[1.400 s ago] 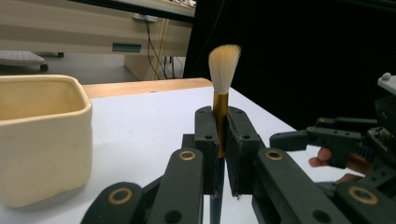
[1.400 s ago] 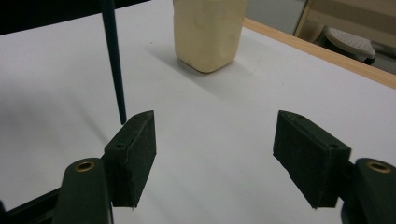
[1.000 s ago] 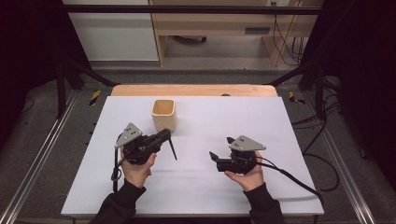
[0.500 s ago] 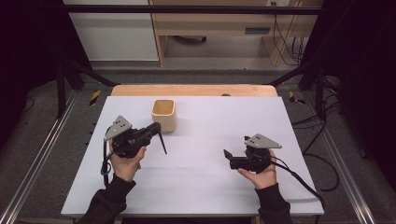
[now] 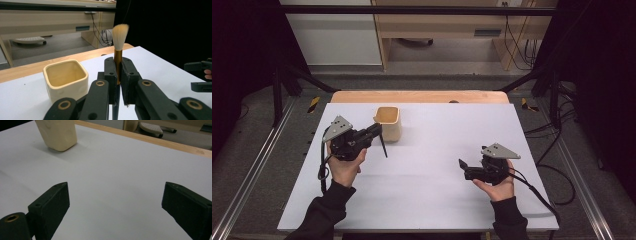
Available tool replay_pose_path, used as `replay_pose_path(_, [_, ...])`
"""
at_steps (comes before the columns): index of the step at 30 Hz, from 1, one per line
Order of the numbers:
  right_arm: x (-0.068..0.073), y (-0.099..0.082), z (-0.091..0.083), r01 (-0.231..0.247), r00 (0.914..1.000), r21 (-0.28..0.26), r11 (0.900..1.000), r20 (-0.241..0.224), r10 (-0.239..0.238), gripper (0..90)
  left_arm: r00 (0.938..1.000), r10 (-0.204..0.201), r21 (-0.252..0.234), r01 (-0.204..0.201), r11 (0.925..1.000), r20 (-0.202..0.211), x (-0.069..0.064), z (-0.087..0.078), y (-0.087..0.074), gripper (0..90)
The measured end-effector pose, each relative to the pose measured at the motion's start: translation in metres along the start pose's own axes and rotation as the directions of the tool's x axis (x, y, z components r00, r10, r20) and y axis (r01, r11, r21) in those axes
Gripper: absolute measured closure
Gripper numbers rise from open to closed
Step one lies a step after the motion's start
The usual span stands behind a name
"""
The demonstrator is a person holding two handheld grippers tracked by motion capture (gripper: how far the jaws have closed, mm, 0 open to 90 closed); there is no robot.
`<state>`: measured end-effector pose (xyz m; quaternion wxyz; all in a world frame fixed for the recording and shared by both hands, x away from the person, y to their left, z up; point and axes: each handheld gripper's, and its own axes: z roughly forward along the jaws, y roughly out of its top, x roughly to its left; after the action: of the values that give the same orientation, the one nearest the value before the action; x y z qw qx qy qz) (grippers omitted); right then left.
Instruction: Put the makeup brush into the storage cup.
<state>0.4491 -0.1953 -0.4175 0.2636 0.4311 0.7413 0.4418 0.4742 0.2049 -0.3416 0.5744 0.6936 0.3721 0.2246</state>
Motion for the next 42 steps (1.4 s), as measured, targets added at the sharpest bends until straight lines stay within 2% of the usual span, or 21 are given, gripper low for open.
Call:
replay_pose_path(17, [-0.004,-0.001,0.0,-0.024,0.9997,0.003,0.9997,0.008,0.024,7.8,0.9995,-0.002,-0.005,0.001,1.0,-0.032,0.016,0.017,0.021,83.4])
replay_pose_path(31, [-0.005,-0.002,0.001,-0.027,0.9996,0.004,0.9996,0.01,0.027,7.3,0.9983,0.026,0.016,-0.025,0.9996,-0.053,0.025,0.037,0.039,83.4])
replay_pose_path(42, [-0.005,-0.002,0.001,-0.027,0.9996,0.003,0.9996,0.007,0.027,7.3,0.9957,0.01,0.011,-0.009,0.9999,-0.092,0.036,0.047,0.049,83.5])
